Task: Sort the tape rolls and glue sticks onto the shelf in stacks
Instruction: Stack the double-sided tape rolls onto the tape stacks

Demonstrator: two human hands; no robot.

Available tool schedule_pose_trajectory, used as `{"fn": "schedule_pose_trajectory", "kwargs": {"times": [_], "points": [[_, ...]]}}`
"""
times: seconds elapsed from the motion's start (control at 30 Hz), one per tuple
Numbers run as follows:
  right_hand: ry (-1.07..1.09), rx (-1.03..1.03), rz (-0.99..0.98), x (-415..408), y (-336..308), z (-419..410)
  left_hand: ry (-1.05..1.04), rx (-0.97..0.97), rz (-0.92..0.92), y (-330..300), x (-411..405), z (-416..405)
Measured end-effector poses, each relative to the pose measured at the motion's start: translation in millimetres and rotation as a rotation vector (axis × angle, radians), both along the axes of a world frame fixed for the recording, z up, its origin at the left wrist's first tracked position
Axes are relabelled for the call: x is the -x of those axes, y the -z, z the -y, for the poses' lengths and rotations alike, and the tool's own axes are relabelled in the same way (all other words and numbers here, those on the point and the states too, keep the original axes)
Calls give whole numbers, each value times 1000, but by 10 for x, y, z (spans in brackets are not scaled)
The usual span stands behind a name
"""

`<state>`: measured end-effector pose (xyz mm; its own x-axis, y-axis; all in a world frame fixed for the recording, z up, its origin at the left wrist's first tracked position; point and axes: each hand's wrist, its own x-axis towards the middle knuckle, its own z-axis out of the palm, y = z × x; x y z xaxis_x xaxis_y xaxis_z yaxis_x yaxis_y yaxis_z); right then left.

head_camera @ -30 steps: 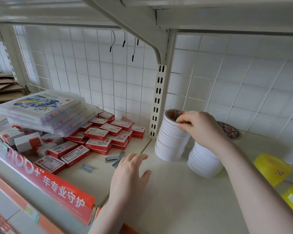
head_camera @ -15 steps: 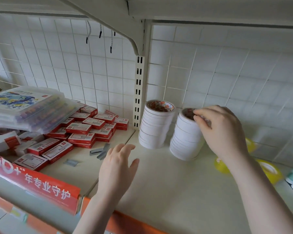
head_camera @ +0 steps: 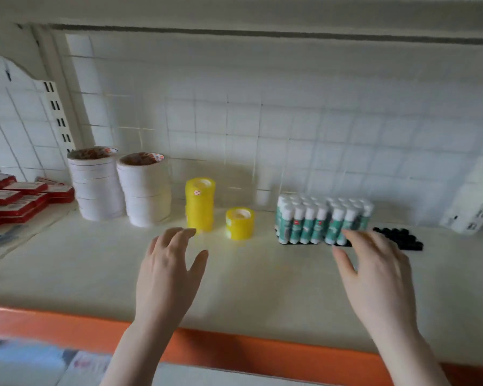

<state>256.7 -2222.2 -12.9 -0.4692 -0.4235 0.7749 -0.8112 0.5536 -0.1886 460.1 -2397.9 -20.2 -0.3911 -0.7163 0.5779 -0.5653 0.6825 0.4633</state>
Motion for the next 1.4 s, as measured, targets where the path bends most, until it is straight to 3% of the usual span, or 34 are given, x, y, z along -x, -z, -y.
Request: {"fn": "schedule_pose_trajectory", "kwargs": {"times": [0.27,0.67,0.93,1.2,1.4], "points": [[108,-17,43,1129,65,-1659,135,-28,3,-38,1425,-1647],[392,76,61,1956,282,-3076,400,-1,46,-71,2685,-2747],[552,77,111,2732,246,-4432,568,21,64,-88,3814,-3893],[494,40,75,3898,115,-6182,590,-37,66,-2,5017,-5629],[449,64,68,4604,20,-6891,582,-35,70,-154,5637,-6360]]}}
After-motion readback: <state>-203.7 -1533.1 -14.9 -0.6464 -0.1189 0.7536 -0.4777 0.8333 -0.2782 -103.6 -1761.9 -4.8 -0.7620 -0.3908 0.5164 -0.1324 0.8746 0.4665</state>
